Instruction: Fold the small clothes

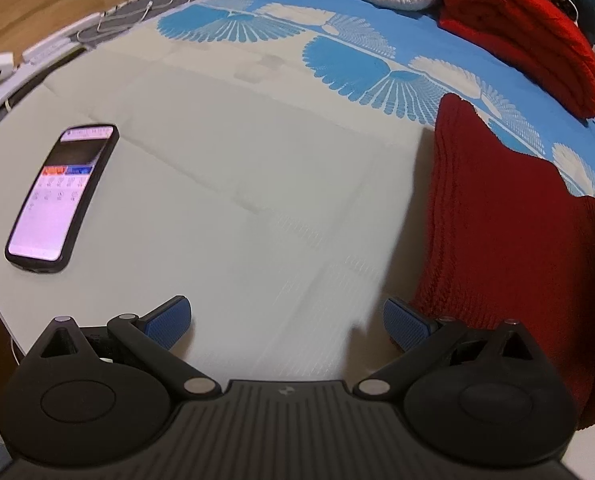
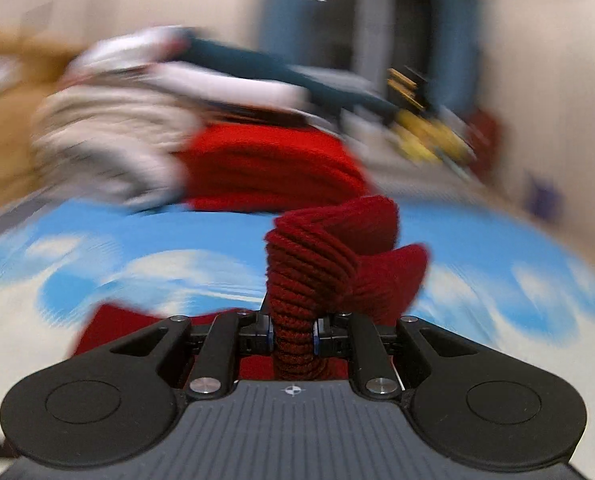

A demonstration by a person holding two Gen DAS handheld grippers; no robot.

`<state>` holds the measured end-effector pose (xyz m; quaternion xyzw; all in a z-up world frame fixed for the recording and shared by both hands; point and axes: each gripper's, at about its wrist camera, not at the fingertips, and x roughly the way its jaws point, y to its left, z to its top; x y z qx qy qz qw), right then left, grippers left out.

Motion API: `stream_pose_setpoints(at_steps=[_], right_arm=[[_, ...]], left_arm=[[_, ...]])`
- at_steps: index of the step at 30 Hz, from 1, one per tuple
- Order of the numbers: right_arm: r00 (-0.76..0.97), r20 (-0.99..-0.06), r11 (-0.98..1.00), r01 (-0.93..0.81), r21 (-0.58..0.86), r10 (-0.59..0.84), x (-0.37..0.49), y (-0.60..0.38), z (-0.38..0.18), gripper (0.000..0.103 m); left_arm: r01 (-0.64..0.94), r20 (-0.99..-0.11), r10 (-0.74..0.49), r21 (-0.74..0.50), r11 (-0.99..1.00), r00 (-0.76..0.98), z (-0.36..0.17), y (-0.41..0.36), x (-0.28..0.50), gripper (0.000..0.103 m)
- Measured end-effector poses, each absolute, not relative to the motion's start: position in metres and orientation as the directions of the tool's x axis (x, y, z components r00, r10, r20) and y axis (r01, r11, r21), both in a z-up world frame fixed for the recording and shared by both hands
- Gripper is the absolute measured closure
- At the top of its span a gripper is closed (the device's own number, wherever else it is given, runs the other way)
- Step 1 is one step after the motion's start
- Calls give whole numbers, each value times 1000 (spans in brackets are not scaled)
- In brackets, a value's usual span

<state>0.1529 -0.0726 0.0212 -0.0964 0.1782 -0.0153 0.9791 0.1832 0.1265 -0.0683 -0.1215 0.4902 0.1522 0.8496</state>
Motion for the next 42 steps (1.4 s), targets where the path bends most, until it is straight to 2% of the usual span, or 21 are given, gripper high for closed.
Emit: stream_pose_setpoints(at_steps=[2, 4, 5, 7, 9, 12, 13, 14, 15, 18, 23, 27, 30, 32, 34, 35, 37, 39, 40, 42], right_arm=[[920, -385, 939, -188, -288, 66, 149, -31, 1, 87], [867, -471, 879, -345, -329, 165, 147, -1, -27, 87], [836, -516, 855, -396, -334, 186, 147, 8, -42, 88], [802, -565, 843, -431, -321, 195, 147, 18, -60, 87], [826, -536, 833, -414, -367, 175, 142, 22, -65, 87], [821, -534, 836, -428, -343, 201, 143, 18, -63, 83], [820, -531, 833, -437, -339, 214, 142, 20, -63, 80], [816, -528, 830, -453, -327, 237, 137, 17, -62, 72], [803, -531, 824, -479, -303, 272, 133, 18, -63, 58], [728, -563, 808, -564, -168, 391, 124, 11, -58, 34], [637, -597, 798, -602, 8, 487, 121, -11, -57, 34], [586, -600, 793, -593, 140, 544, 119, -44, -31, 42], [711, -531, 866, -491, 92, 460, 112, -77, -5, 42], [801, -482, 923, -382, 45, 355, 111, -97, 6, 43], [861, -457, 965, -260, -19, 223, 119, -110, 7, 54], [864, -467, 974, -223, -24, 186, 124, -114, 3, 59], [827, -534, 979, -203, 12, 177, 139, -117, -15, 63], [708, -667, 964, -258, 60, 231, 148, -108, -49, 60], [678, -697, 957, -285, 44, 234, 145, -100, -64, 59], [718, -666, 946, -318, -55, 203, 129, -83, -76, 60]], left_arm=[[-389, -879, 115, -85, 917, 463, -70, 133, 184, 1], [-407, -887, 87, -120, 906, 453, -71, 139, 183, 1], [-425, -890, 85, -128, 896, 448, -72, 144, 182, 5], [-447, -891, 91, -133, 885, 445, -72, 152, 180, 4], [-446, -886, 66, -166, 880, 460, -69, 157, 177, 4], [-442, -875, 73, -169, 881, 479, -63, 159, 174, 4], [-438, -867, 62, -186, 880, 494, -60, 161, 173, 4], [-430, -855, 50, -209, 878, 516, -56, 162, 170, 4], [-423, -843, 45, -222, 879, 536, -51, 162, 169, 4], [-398, -803, 52, -237, 886, 594, -38, 160, 164, 2], [-311, -763, -8, -273, 910, 646, -28, 148, 165, 1], [-241, -759, -38, -253, 937, 650, -27, 125, 167, 1], [-216, -753, -33, -230, 949, 657, -29, 111, 170, 1], [-212, -753, -29, -222, 952, 658, -30, 103, 171, 1], [-212, -758, -23, -211, 954, 652, -32, 94, 174, 1], [-211, -764, -22, -206, 955, 645, -34, 91, 175, 1], [-210, -777, -26, -201, 957, 629, -39, 88, 178, 1], [-221, -795, -18, -191, 956, 607, -45, 86, 180, 1], [-233, -806, -8, -180, 956, 591, -48, 85, 182, 1], [-257, -831, 11, -160, 953, 556, -56, 87, 186, 1]])
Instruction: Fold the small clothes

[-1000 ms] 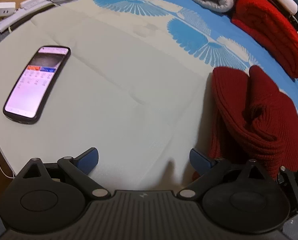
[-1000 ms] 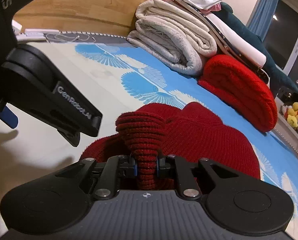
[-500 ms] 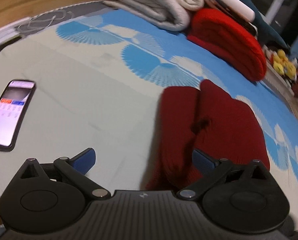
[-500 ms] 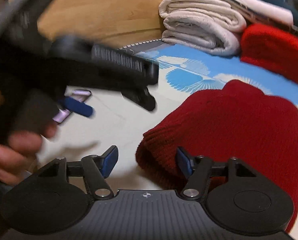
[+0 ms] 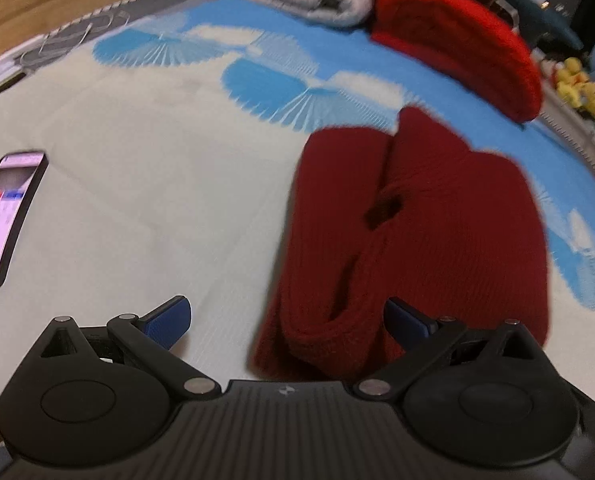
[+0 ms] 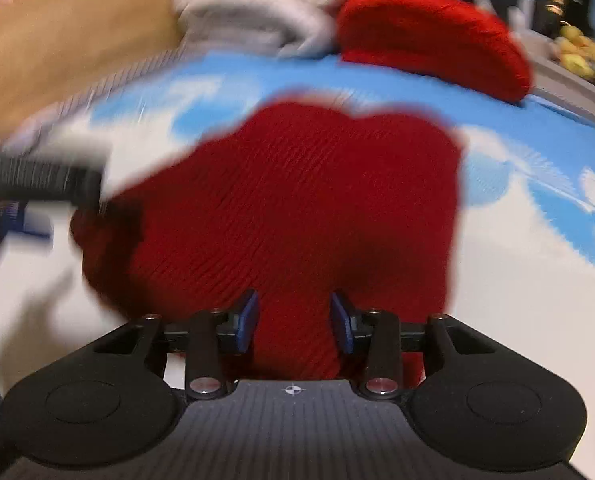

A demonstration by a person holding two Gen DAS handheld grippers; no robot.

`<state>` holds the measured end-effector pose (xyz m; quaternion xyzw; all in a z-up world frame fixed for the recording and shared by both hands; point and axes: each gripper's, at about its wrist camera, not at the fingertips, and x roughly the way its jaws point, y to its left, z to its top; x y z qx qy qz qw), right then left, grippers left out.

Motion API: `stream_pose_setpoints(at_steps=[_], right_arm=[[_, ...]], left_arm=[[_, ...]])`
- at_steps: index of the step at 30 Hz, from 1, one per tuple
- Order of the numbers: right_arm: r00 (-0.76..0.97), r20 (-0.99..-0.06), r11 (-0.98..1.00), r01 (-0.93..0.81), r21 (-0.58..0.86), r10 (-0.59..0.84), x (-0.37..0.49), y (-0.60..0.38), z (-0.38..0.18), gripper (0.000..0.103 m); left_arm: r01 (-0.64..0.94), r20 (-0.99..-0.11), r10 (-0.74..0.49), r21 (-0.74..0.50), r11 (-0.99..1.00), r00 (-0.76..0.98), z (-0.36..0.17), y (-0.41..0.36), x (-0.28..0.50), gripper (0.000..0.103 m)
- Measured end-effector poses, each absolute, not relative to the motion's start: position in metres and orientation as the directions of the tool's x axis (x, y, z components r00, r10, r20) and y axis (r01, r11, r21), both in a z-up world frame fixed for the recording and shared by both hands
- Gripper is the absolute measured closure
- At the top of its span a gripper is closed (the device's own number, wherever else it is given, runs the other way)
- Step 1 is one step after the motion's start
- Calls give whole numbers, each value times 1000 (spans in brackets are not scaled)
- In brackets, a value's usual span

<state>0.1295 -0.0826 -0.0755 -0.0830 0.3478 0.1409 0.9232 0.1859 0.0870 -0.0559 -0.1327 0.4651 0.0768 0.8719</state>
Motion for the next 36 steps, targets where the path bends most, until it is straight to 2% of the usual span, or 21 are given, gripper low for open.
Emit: stream_pose_setpoints(at_steps=[2, 5, 8, 10, 11, 13, 14, 16, 17, 18, 20, 21, 25, 29, 36], right_arm=[[725, -656, 942, -329, -63, 209, 124, -80, -71, 60], [723, -634, 949, -309, 61, 276, 125, -101, -49, 61], [753, -606, 963, -249, 101, 258, 126, -118, -40, 59], [679, -674, 950, -285, 125, 292, 130, -117, -60, 58], [671, -677, 944, -312, 109, 301, 125, -113, -70, 58], [708, -647, 936, -350, 29, 284, 115, -104, -73, 56], [705, -642, 929, -368, 33, 302, 112, -103, -67, 55], [690, -618, 914, -384, 128, 376, 111, -112, -50, 52], [697, -600, 913, -373, 164, 392, 114, -119, -42, 45], [720, -575, 919, -346, 188, 388, 116, -129, -31, 34], [764, -533, 932, -290, 219, 363, 120, -149, -17, 21], [776, -525, 936, -264, 235, 351, 127, -161, -12, 20], [778, -553, 932, -114, 343, 299, 167, -204, -19, 19], [738, -598, 882, 9, 472, 312, 219, -238, -39, 19], [657, -635, 804, 73, 590, 407, 298, -252, -70, 18]], left_arm=[[-280, -845, -2, -179, 943, 535, -62, 91, 187, 1], [-299, -846, -13, -203, 933, 533, -63, 92, 187, 0], [-305, -847, 5, -186, 934, 532, -62, 88, 187, 0], [-313, -850, 9, -184, 932, 526, -63, 86, 187, 0], [-316, -857, 9, -180, 931, 515, -66, 85, 188, 0], [-330, -859, 10, -185, 926, 511, -67, 85, 188, 0], [-335, -856, 10, -192, 923, 517, -67, 85, 189, 0], [-334, -852, 2, -204, 920, 524, -64, 86, 188, 0], [-331, -851, -16, -221, 917, 524, -61, 87, 186, 0], [-324, -848, -45, -251, 912, 528, -60, 89, 184, 0], [-312, -839, -105, -311, 898, 533, -58, 91, 179, 0], [-309, -836, -126, -332, 891, 535, -57, 92, 177, 0], [-321, -823, -198, -412, 853, 532, -60, 93, 171, 0], [-336, -826, -242, -450, 827, 510, -68, 88, 181, 0], [-390, -850, -247, -448, 804, 466, -86, 84, 190, 0]])
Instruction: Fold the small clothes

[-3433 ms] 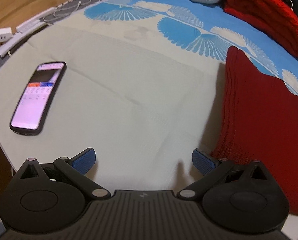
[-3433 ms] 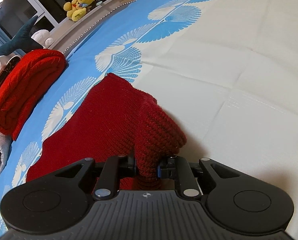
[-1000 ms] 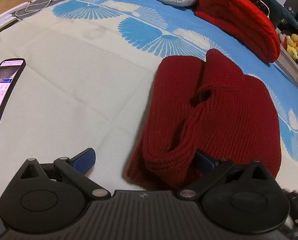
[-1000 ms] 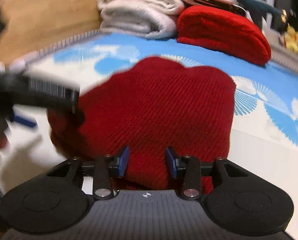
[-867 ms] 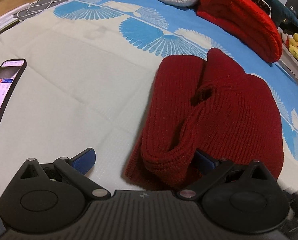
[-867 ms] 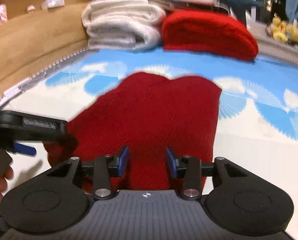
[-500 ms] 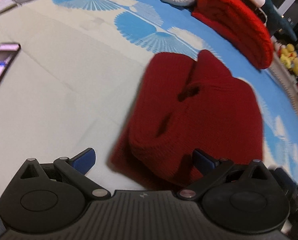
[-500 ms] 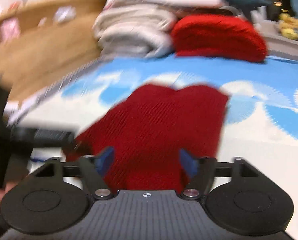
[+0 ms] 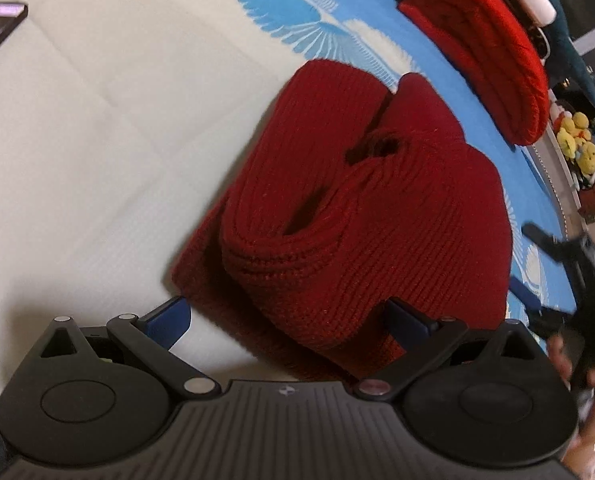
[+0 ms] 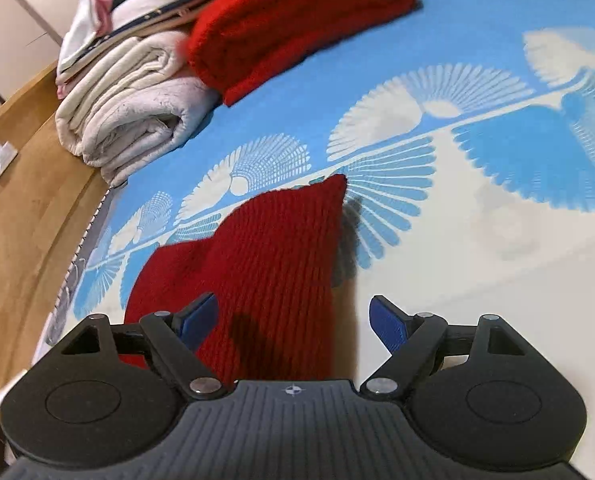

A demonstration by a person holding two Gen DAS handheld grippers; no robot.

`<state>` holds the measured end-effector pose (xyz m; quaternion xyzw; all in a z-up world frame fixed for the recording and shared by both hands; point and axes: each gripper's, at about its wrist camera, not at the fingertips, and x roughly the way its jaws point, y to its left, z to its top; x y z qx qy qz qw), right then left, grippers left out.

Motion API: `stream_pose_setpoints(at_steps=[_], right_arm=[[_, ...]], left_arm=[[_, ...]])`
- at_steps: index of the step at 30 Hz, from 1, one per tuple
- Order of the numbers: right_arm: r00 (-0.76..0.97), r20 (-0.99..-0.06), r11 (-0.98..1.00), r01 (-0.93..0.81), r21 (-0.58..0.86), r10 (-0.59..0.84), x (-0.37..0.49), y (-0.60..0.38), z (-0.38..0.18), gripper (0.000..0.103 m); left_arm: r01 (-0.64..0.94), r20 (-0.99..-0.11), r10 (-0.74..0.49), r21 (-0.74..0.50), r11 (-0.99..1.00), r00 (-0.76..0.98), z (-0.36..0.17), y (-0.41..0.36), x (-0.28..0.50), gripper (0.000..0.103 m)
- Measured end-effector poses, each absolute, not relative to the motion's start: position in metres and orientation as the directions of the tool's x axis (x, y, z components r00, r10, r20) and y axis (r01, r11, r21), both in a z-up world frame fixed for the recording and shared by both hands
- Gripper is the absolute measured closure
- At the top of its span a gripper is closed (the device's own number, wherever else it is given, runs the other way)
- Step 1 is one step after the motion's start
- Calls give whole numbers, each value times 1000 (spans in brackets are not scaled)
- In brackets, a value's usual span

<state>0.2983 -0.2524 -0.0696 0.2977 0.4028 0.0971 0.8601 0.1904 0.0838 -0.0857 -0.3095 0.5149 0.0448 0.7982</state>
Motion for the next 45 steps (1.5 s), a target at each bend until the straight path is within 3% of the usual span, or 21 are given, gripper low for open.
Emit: stream_pose_setpoints(at_steps=[18, 19, 20, 21, 22, 24, 29, 30, 37, 41, 45], right_arm=[[568, -649, 725, 127, 677, 507, 375, -244, -118, 10], [566, -651, 729, 123, 673, 506, 375, -244, -117, 12], [567, -650, 731, 117, 672, 506, 375, -244, -116, 27], [562, -647, 731, 106, 674, 515, 375, -242, -114, 48], [564, -656, 747, 101, 657, 502, 374, -239, -111, 53], [568, -684, 801, 73, 595, 457, 371, -228, -103, 63], [570, -730, 852, 98, 515, 376, 357, -227, -92, 68], [568, -735, 853, 106, 511, 370, 352, -233, -91, 69], [560, -723, 812, 145, 566, 404, 278, -291, -88, 74], [574, -708, 775, 190, 603, 411, 235, -309, -86, 75], [597, -714, 793, 203, 575, 365, 206, -307, -73, 77]], left_arm=[[-432, -843, -265, -480, 763, 468, -93, 91, 190, 0], [-435, -843, -264, -480, 762, 468, -93, 90, 189, 0], [-436, -843, -263, -480, 761, 468, -93, 90, 189, 0], [-438, -843, -259, -478, 761, 471, -92, 90, 189, 1], [-439, -844, -251, -474, 763, 475, -90, 90, 189, 4], [-440, -847, -224, -456, 774, 483, -88, 89, 187, 26], [-414, -836, -194, -438, 798, 513, -74, 98, 198, 57], [-401, -832, -184, -431, 808, 523, -68, 101, 204, 59], [-235, -869, -276, -394, 889, 411, -59, 113, 314, 60], [-1, -905, -256, -273, 962, 340, -50, 64, 381, 60], [135, -918, -219, -184, 974, 331, -41, 5, 423, 60]])
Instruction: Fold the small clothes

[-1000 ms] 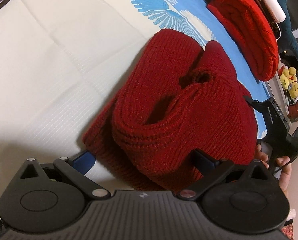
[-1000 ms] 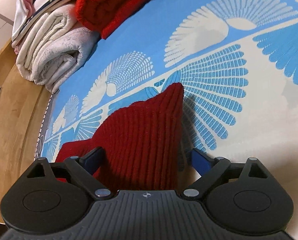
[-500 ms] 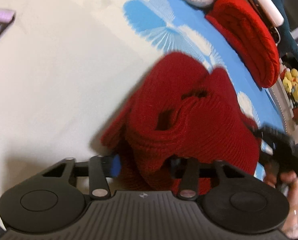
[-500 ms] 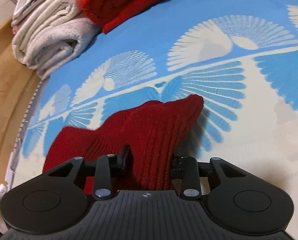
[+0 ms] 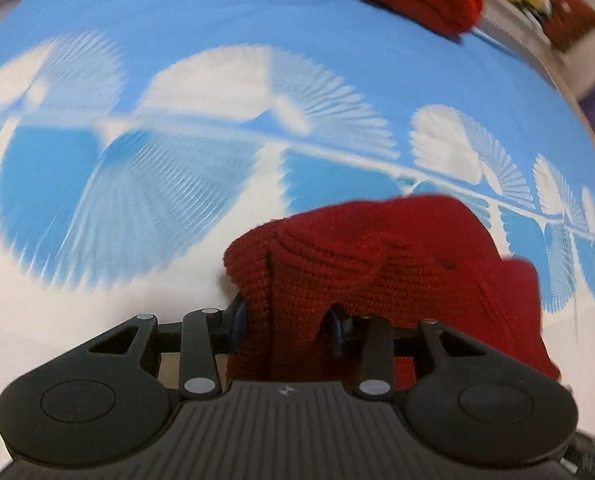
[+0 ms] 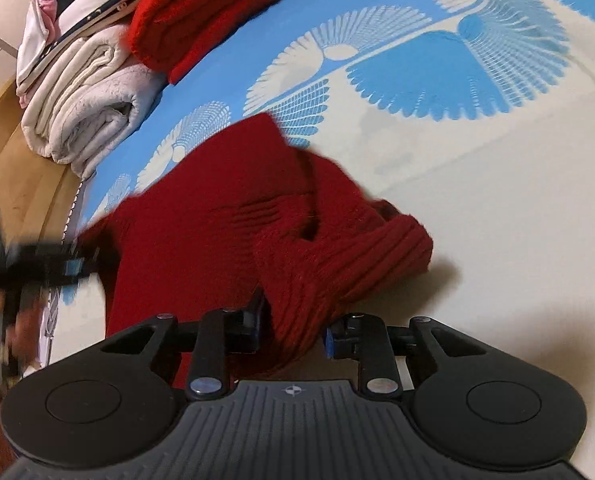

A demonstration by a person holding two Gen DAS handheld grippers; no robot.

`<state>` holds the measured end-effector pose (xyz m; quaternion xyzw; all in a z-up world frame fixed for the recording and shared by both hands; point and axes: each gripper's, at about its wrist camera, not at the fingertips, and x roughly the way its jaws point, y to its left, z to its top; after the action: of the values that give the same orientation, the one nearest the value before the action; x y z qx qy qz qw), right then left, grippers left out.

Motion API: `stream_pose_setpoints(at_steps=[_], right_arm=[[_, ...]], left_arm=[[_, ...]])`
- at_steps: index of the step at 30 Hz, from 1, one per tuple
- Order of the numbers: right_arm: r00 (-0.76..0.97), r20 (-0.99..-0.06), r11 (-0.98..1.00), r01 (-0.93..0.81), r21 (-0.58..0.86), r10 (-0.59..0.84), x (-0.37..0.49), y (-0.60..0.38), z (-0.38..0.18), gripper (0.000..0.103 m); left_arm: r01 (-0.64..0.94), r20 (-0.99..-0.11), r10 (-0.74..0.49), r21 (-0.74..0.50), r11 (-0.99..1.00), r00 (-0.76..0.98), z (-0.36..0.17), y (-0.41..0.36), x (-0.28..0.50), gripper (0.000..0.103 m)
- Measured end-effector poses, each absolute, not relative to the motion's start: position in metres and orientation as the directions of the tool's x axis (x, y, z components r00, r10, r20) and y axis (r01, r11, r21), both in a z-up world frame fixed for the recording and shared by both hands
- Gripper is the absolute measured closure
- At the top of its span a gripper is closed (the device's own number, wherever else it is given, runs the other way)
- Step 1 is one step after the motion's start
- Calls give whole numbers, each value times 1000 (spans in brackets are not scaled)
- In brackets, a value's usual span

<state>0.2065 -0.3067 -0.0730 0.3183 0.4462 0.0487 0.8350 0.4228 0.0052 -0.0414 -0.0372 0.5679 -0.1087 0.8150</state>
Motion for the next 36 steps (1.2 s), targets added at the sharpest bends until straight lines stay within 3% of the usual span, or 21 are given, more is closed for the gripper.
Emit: stream_pose_setpoints(at_steps=[7, 8, 9, 11, 13, 14, 15, 16, 17, 19, 20, 22, 23, 24, 28, 32, 36], right_arm=[[716, -680, 888, 197, 415, 159, 198, -303, -65, 79], [705, -689, 878, 212, 429, 166, 203, -308, -73, 78], [694, -696, 853, 239, 463, 184, 205, -315, -80, 77], [677, -700, 812, 265, 520, 227, 207, -328, -83, 73], [652, -734, 811, 316, 492, 192, 205, -335, -74, 47], [654, -745, 830, 341, 441, 127, 202, -336, -65, 26], [679, -731, 849, 343, 402, 72, 197, -335, -56, 14], [724, -690, 871, 324, 369, 23, 191, -334, -45, 13], [758, -652, 892, 304, 335, -14, 189, -332, -36, 14], [817, -577, 931, 226, 286, -21, 193, -325, -19, 14], [828, -561, 945, 178, 273, 6, 200, -322, -16, 19], [818, -573, 970, 88, 225, 58, 230, -310, -16, 43], [799, -596, 976, 60, 208, 78, 247, -306, -20, 60], [775, -626, 979, 48, 198, 88, 265, -304, -26, 68], [640, -764, 980, 88, 180, 83, 331, -299, -78, 69], [668, -740, 963, 144, 228, 75, 330, -301, -84, 67], [669, -741, 949, 187, 252, 65, 289, -313, -57, 61]], left_arm=[[189, -890, -185, -114, 975, 417, -43, -61, 464, 55], [168, -887, -159, -94, 981, 434, -43, -64, 464, 44], [141, -889, -123, -66, 988, 442, -42, -65, 463, 25], [119, -871, -53, 6, 993, 488, -38, -64, 451, 10], [137, -853, -34, 45, 990, 521, -29, -53, 429, 9], [153, -842, -46, 44, 987, 538, -23, -46, 413, 9], [163, -834, -59, 37, 986, 549, -20, -41, 399, 7], [173, -825, -75, 28, 985, 560, -16, -36, 384, 5], [182, -814, -88, 22, 983, 574, -15, -34, 366, 0], [205, -799, -96, 34, 978, 593, -16, -36, 335, 0], [220, -799, -99, 42, 975, 593, -21, -40, 324, 0], [230, -798, -88, 64, 971, 596, -34, -48, 307, 0], [223, -800, -70, 82, 972, 597, -42, -50, 304, 0], [210, -805, -47, 98, 973, 591, -52, -52, 300, 0], [171, -791, 27, 165, 971, 612, -86, -46, 304, 0], [177, -795, -12, 120, 977, 607, -89, -36, 310, 0], [215, -767, 20, 204, 955, 642, -60, -36, 283, 0]])
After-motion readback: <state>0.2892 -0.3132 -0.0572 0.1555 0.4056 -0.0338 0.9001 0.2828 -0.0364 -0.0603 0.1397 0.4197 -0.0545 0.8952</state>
